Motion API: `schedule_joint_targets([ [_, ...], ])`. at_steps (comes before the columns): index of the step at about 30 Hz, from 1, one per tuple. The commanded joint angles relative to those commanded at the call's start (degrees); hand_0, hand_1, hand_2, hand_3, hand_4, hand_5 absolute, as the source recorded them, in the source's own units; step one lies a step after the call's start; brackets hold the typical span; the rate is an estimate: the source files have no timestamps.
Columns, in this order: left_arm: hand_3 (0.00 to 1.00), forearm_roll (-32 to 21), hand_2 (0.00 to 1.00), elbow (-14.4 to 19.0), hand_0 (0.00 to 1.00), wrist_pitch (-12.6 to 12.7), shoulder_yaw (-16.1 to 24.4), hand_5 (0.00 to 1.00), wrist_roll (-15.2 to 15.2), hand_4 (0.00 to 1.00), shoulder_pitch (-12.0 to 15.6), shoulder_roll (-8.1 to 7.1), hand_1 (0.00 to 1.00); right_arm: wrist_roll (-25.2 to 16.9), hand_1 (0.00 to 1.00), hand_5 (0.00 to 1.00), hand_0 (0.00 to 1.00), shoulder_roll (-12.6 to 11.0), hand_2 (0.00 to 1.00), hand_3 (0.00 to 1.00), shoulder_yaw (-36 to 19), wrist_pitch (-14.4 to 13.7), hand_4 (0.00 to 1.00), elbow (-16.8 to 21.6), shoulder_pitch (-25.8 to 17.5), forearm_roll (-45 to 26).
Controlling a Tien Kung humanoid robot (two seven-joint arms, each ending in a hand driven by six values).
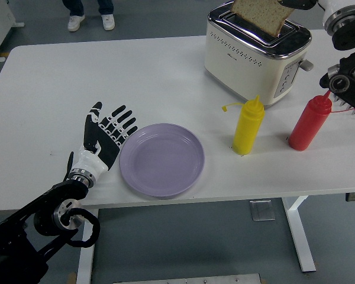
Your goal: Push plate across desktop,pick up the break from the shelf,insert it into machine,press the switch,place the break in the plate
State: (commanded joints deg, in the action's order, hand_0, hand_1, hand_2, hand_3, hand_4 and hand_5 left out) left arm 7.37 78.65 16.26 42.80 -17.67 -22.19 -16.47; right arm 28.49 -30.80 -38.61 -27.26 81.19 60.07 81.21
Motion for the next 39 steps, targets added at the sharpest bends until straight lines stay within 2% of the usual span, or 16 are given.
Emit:
schedule_joint_targets([
  [4,0.704,-0.4,0.737,0.8,0.837,0.1,2.6,0.998,0.3,0.661,0.8,-0.96,0.777,3.1,0.408,0.002,0.322,1.2,0.428,0.463,2.1,0.0,0.177,-2.7,3.1,-0.1],
  [5,0.703,-0.9,0.736,1.1,0.837,0.0,3.5,0.998,0.5,0.661,1.0,-1.27,0.777,3.8,0.407,0.002,0.325,1.5,0.426,0.458,2.5,0.0,0.238,-3.5,3.9,-0.2],
  [10,0.703,-2.7,0.736,3.0,0.837,-0.1,7.9,0.998,1.4,0.661,2.4,-2.77,0.777,6.4,0.407,0.002,0.325,3.0,0.426,0.458,4.5,0.5,0.238,-6.5,6.8,-1.1],
  [11,0.704,-3.2,0.736,3.5,0.837,-0.2,8.9,0.998,1.6,0.662,2.8,-3.1,0.776,6.8,0.404,0.002,0.316,3.4,0.423,0.456,4.8,0.6,0.283,-7.1,7.4,-1.6],
  [16,0.704,-7.8,0.736,5.5,0.837,-0.4,15.3,0.998,3.6,0.662,4.9,-4.51,0.776,8.1,0.404,0.002,0.316,5.4,0.423,0.456,7.0,0.9,0.283,-10.8,10.0,-4.3],
  [23,0.704,-14.3,0.737,6.2,0.836,-0.5,23.0,0.998,5.9,0.661,6.7,-5.0,0.775,8.3,0.402,0.002,0.312,7.5,0.422,0.456,9.5,0.8,0.289,-15.0,12.2,-6.3],
  [33,0.704,-21.5,0.737,6.5,0.833,-0.6,26.0,0.998,8.1,0.661,7.3,-5.04,0.773,7.3,0.402,0.002,0.307,10.0,0.421,0.457,13.7,-0.1,0.286,-23.0,14.1,-8.3],
  [39,0.705,-23.7,0.736,6.3,0.83,-0.5,26.0,0.998,8.8,0.661,7.5,-4.96,0.771,6.7,0.401,0.002,0.307,11.4,0.42,0.458,15.9,-0.6,0.286,-26.4,14.9,-9.3],
])
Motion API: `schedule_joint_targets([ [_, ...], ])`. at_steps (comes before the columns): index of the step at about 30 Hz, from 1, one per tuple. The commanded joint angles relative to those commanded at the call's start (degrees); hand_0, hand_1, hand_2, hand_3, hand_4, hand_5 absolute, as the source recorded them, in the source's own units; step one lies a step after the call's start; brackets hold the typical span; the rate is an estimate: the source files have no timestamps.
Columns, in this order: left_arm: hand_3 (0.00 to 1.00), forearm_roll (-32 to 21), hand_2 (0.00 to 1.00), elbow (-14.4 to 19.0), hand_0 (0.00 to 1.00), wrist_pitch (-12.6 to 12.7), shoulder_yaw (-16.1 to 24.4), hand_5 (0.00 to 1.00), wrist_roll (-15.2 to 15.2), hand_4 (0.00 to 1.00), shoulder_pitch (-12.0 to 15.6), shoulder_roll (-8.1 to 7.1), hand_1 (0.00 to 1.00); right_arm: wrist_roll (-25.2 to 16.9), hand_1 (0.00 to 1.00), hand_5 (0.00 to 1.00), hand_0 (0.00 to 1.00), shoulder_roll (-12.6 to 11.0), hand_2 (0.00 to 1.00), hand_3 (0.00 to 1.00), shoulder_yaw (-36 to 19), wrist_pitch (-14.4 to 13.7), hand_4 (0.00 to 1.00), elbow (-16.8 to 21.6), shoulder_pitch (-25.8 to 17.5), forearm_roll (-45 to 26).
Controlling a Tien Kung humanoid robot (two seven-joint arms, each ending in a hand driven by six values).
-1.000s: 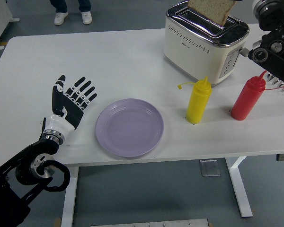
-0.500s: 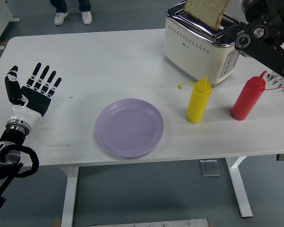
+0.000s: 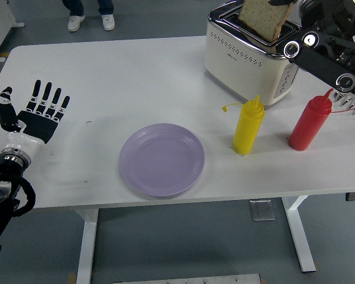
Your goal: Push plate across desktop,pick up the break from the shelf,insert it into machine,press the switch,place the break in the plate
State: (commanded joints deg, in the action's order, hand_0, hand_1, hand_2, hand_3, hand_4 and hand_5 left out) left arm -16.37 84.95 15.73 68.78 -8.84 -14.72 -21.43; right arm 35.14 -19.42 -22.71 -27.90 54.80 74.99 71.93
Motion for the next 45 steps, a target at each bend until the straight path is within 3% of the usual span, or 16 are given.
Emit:
schedule_joint_targets([
  [8,0.705,-0.2,0.735,0.3,0.828,0.1,-0.6,0.998,-0.1,0.66,-0.2,0.04,0.77,-1.3,0.404,0.002,0.305,1.7,0.434,0.473,2.9,-0.1,0.267,-1.7,1.4,-0.7],
  [13,0.705,-0.7,0.735,0.3,0.828,0.1,-0.7,0.998,0.2,0.66,-0.2,0.0,0.77,-4.1,0.404,0.002,0.305,2.3,0.434,0.473,4.1,2.0,0.267,-2.6,1.6,-2.6],
  [14,0.705,-0.8,0.734,0.3,0.827,0.1,-0.7,0.998,0.3,0.66,-0.2,-0.01,0.769,-4.3,0.407,0.002,0.271,2.3,0.466,0.503,4.2,2.2,0.341,-2.7,1.6,-2.9],
  [19,0.705,-1.6,0.734,0.5,0.827,0.1,-0.7,0.998,0.5,0.66,-0.3,-0.08,0.769,-4.8,0.407,0.002,0.271,2.8,0.466,0.503,5.2,2.4,0.341,-3.6,1.5,-3.6],
  [20,0.705,-1.6,0.734,0.6,0.825,0.1,-0.8,0.998,0.5,0.658,-0.3,-0.08,0.767,-4.9,0.415,0.002,0.236,2.9,0.526,0.533,5.5,2.4,0.413,-3.8,1.5,-3.7],
  [31,0.705,-2.0,0.733,0.7,0.825,0.1,-1.3,0.998,0.6,0.658,-0.6,-0.06,0.767,-5.4,0.439,0.002,0.24,3.6,0.568,0.557,8.3,4.3,0.437,-6.7,1.1,-4.6],
  [32,0.706,-2.1,0.733,0.7,0.824,0.1,-1.3,0.998,0.7,0.657,-0.6,-0.06,0.767,-5.5,0.538,0.002,0.28,3.6,0.653,0.65,8.4,4.6,0.528,-6.9,1.0,-4.5],
  [37,0.706,-2.5,0.733,0.8,0.824,0.1,-1.4,0.998,0.8,0.657,-0.6,-0.05,0.767,-5.7,0.538,0.002,0.28,3.7,0.653,0.65,8.5,5.2,0.528,-7.0,0.7,-4.3],
  [38,0.707,-2.7,0.732,0.8,0.824,0.1,-1.5,0.998,0.9,0.658,-0.6,-0.05,0.767,-5.8,0.582,0.024,0.312,3.7,0.68,0.689,8.4,5.3,0.596,-7.0,0.6,-4.2],
  [45,0.706,-3.2,0.732,0.9,0.823,0.0,-1.6,0.998,1.1,0.655,-0.6,-0.05,0.766,-6.1,0.604,0.058,0.326,3.7,0.705,0.714,8.2,5.9,0.629,-7.0,0.3,-3.9],
])
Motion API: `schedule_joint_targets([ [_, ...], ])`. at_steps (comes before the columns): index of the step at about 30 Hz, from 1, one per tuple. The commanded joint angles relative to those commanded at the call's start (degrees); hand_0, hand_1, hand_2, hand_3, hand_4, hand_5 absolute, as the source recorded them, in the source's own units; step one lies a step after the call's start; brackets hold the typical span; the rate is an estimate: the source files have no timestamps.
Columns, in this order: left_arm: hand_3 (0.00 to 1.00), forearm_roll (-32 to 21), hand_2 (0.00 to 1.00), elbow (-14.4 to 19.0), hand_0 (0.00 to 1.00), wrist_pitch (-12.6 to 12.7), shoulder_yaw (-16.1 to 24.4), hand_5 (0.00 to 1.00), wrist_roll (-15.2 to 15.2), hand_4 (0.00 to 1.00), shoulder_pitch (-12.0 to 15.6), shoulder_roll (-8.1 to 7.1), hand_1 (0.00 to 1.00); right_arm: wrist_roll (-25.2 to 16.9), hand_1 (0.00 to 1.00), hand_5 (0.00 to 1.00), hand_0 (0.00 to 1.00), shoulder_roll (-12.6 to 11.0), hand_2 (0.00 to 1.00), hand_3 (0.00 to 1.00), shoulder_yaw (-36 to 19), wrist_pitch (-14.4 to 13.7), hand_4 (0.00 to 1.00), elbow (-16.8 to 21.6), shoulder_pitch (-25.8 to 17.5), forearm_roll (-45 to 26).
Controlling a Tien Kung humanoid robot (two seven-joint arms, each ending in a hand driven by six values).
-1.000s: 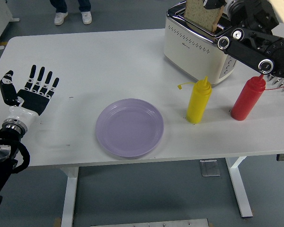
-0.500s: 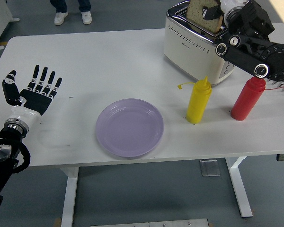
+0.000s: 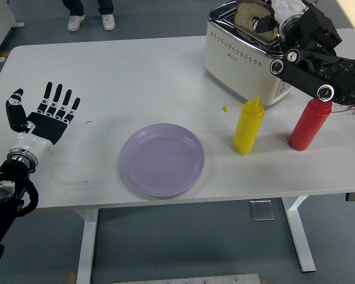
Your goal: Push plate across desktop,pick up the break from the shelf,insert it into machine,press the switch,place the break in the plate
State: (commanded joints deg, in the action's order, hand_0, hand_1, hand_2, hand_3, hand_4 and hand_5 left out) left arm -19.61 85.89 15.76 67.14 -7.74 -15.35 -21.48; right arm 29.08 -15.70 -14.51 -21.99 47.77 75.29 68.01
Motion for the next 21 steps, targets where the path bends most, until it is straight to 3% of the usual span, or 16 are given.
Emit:
schedule_joint_targets([
  [14,0.707,0.1,0.732,0.0,0.822,0.1,-0.1,0.998,0.0,0.654,0.1,0.0,0.767,-0.7,0.606,0.109,0.329,-0.3,0.748,0.746,-1.5,1.3,0.683,0.6,-0.3,1.9],
  [21,0.708,0.0,0.732,0.1,0.822,0.2,0.2,0.998,0.1,0.652,0.4,0.07,0.766,-0.4,0.593,0.085,0.322,-4.2,0.73,0.731,-8.9,-0.2,0.655,6.6,-2.1,8.4],
])
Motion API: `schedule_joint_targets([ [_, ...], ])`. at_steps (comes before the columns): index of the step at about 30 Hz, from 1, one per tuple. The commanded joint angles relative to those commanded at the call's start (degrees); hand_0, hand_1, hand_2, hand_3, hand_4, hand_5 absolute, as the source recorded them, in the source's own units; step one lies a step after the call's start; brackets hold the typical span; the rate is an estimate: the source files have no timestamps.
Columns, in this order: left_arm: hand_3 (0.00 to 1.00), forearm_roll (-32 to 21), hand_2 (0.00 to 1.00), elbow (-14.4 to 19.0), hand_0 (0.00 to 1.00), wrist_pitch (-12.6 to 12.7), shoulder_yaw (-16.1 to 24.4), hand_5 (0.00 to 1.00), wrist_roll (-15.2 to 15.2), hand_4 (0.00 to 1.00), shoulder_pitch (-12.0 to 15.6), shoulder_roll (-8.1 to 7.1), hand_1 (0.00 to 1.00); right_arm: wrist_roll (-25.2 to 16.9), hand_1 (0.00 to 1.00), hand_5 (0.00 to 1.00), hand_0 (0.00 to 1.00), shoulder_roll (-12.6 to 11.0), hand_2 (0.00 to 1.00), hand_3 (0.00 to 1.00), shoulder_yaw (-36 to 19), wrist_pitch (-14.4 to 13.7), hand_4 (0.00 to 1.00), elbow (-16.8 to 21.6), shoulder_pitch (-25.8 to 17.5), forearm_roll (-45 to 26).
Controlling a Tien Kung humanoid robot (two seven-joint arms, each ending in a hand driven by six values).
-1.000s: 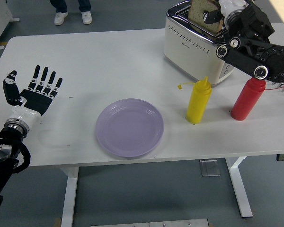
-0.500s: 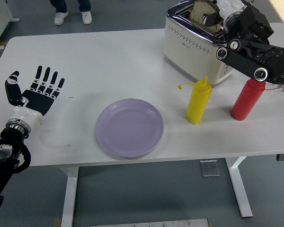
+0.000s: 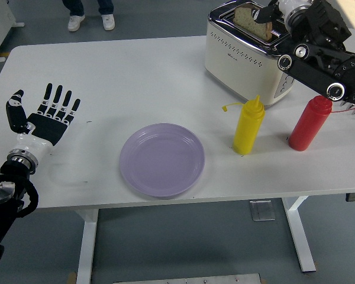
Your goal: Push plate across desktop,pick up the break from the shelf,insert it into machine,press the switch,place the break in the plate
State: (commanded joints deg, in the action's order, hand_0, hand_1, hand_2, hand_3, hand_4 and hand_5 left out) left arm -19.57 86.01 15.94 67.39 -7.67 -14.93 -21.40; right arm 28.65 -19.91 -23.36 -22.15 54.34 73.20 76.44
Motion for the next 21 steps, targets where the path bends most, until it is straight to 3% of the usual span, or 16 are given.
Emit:
schedule_joint_targets([
  [1,0.708,0.0,0.732,0.0,0.822,0.0,0.1,0.998,0.0,0.652,0.1,0.0,0.766,0.1,0.593,0.085,0.322,-0.7,0.73,0.731,-1.1,-0.3,0.655,1.1,-0.3,1.1],
  [2,0.709,0.1,0.732,0.1,0.822,0.0,0.1,0.998,0.0,0.654,0.2,0.01,0.766,0.4,0.504,0.002,0.262,-1.7,0.632,0.601,-2.4,-0.5,0.354,2.3,-1.1,2.3],
  [7,0.709,1.1,0.732,0.8,0.822,0.0,0.3,0.998,-0.3,0.654,0.7,0.23,0.766,1.9,0.504,0.002,0.262,-6.7,0.632,0.601,-9.9,-1.0,0.354,9.1,-6.4,9.8],
  [8,0.709,1.4,0.732,0.9,0.822,0.1,0.3,0.998,-0.4,0.652,0.9,0.27,0.766,2.2,0.488,0.002,0.249,-7.7,0.622,0.572,-11.5,-0.8,0.254,10.6,-7.6,11.5],
  [13,0.709,4.6,0.732,1.8,0.822,0.3,-0.1,0.998,-1.8,0.652,1.5,0.46,0.766,3.5,0.488,0.002,0.249,-12.6,0.622,0.572,-20.1,0.9,0.254,18.0,-13.9,19.9],
  [14,0.709,5.5,0.732,2.0,0.82,0.3,-0.3,0.998,-2.1,0.651,1.6,0.51,0.765,3.7,0.44,0.002,0.215,-13.7,0.582,0.545,-21.6,1.3,0.216,19.4,-15.3,21.3],
  [19,0.709,7.7,0.732,2.5,0.82,0.3,-0.5,0.998,-2.8,0.651,1.9,0.69,0.765,4.2,0.44,0.002,0.215,-17.1,0.582,0.545,-29.0,3.1,0.216,25.8,-21.5,28.1],
  [20,0.708,7.9,0.732,2.5,0.82,0.3,-0.5,0.998,-2.9,0.651,1.9,0.71,0.765,4.1,0.405,0.002,0.284,-17.4,0.568,0.528,-29.7,3.4,0.086,26.4,-22.2,28.6],
  [21,0.708,8.0,0.732,2.6,0.82,0.3,-0.4,0.998,-2.9,0.651,2.0,0.74,0.765,3.8,0.405,0.002,0.284,-18.1,0.568,0.528,-31.2,4.0,0.086,27.7,-23.6,29.7],
])
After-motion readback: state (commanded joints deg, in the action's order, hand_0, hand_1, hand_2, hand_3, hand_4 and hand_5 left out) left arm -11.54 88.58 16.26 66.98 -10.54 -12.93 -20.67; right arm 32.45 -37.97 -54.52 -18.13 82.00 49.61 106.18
